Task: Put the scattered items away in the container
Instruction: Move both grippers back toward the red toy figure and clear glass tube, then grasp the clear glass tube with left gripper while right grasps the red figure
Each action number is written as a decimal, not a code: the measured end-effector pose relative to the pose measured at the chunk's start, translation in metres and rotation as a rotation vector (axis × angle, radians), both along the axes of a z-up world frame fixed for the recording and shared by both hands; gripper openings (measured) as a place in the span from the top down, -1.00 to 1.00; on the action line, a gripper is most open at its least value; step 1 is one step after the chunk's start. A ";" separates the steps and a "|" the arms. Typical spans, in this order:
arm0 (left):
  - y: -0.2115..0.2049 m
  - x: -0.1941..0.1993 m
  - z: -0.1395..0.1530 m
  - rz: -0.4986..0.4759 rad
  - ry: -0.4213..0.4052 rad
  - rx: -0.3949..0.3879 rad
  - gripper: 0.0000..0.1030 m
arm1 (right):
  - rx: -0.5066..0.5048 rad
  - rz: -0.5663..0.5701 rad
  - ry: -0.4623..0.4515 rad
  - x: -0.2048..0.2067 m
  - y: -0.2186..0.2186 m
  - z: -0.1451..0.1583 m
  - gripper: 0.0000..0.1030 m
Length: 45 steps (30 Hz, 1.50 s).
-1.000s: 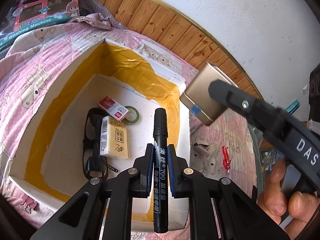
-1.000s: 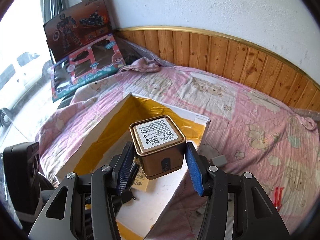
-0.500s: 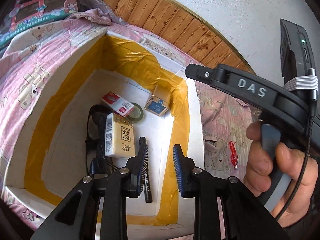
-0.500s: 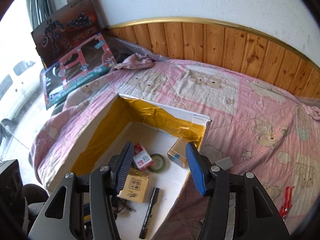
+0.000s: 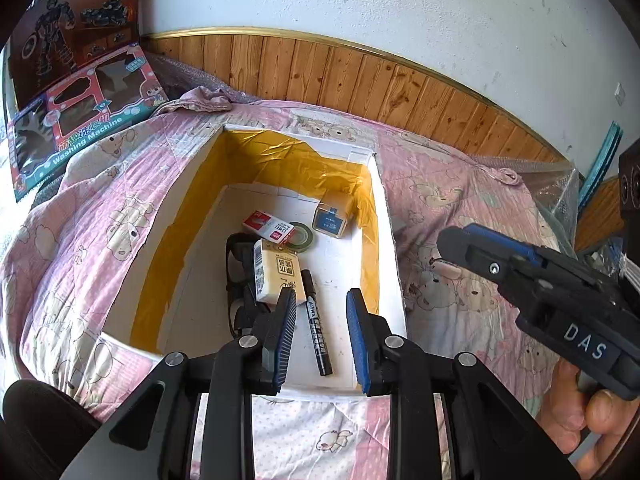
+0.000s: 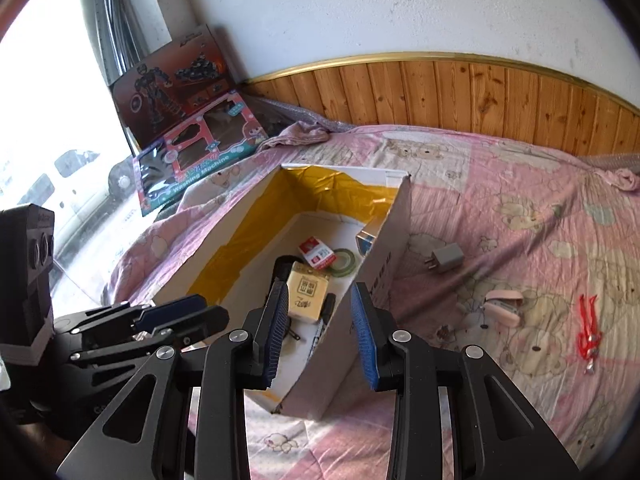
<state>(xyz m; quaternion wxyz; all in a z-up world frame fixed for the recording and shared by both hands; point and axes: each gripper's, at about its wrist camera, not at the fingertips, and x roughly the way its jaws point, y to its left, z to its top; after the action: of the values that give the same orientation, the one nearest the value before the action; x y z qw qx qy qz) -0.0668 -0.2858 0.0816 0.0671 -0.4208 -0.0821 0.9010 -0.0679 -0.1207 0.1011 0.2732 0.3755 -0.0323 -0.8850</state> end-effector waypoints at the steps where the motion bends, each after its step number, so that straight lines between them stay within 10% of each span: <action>1: 0.003 0.004 0.002 -0.007 0.004 -0.005 0.47 | -0.010 -0.006 -0.003 0.007 0.006 -0.003 0.33; 20: 0.091 0.061 0.009 -0.189 0.042 -0.040 0.45 | -0.093 -0.213 -0.094 0.064 0.110 -0.054 0.32; 25: 0.119 0.049 -0.006 -0.229 0.004 -0.027 0.05 | -0.106 -0.316 -0.110 0.057 0.152 -0.052 0.32; 45: 0.176 -0.076 -0.110 -0.187 -0.209 -0.031 -0.04 | 0.163 -0.496 -0.266 -0.083 0.271 -0.116 0.10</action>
<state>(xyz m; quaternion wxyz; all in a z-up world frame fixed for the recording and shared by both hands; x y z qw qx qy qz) -0.1423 -0.1097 -0.0283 0.1354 -0.5193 -0.0353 0.8431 -0.1512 0.1498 -0.0152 0.0110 0.4896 -0.0876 -0.8674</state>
